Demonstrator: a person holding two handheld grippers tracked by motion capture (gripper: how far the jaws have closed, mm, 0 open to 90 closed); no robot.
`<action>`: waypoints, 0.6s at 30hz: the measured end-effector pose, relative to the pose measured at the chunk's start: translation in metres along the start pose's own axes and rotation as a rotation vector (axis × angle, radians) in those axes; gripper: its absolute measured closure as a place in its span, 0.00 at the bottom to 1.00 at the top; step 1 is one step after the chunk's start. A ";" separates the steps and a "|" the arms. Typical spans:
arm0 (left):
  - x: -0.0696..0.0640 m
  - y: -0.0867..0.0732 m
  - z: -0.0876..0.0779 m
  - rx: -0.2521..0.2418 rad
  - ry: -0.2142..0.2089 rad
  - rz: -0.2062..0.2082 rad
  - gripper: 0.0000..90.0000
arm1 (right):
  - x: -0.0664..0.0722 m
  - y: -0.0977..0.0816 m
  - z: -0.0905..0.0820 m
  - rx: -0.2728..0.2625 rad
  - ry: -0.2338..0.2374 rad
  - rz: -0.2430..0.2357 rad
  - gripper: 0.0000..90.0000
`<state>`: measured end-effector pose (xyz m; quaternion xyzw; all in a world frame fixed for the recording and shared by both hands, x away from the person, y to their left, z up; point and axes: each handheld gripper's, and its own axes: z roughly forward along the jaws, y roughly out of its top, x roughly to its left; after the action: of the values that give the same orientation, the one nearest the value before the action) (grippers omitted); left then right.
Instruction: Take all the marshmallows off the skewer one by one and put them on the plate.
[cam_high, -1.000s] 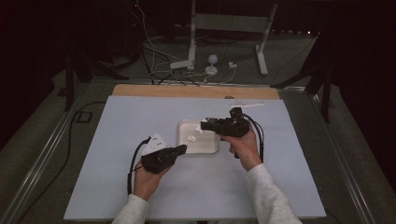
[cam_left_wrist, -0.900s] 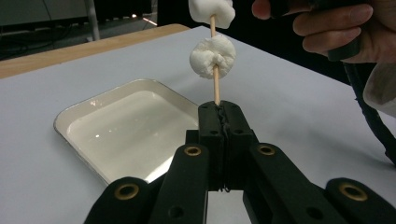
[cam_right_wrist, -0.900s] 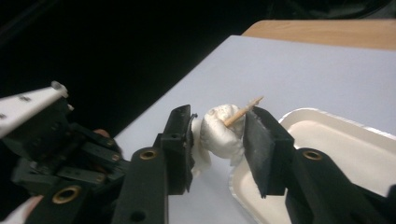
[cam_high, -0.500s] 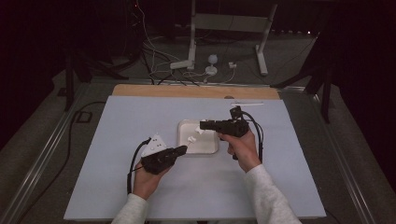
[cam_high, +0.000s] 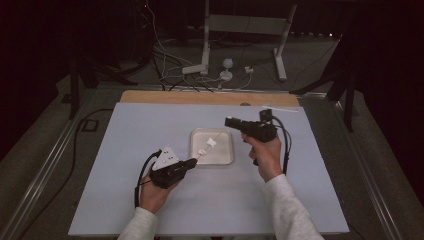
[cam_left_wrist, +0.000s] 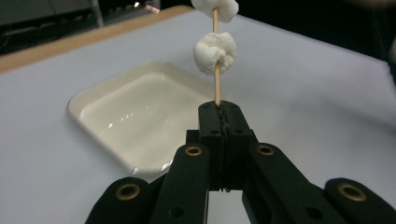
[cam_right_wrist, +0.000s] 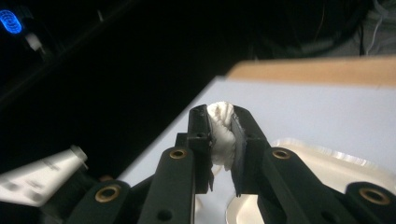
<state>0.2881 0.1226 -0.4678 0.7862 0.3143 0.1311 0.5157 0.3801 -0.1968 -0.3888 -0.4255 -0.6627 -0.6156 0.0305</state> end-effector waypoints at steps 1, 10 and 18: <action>0.001 0.000 -0.001 -0.008 0.009 -0.011 1.00 | -0.001 0.003 -0.004 0.006 -0.006 -0.020 0.89; 0.006 0.003 -0.004 -0.022 0.046 -0.045 1.00 | -0.005 -0.010 0.001 0.115 -0.083 -0.097 0.87; 0.009 0.001 -0.006 -0.037 0.064 -0.064 1.00 | -0.006 -0.028 0.024 0.185 -0.147 -0.141 0.86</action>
<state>0.2918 0.1324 -0.4650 0.7615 0.3530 0.1457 0.5237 0.3791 -0.1767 -0.4200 -0.4173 -0.7452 -0.5196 -0.0226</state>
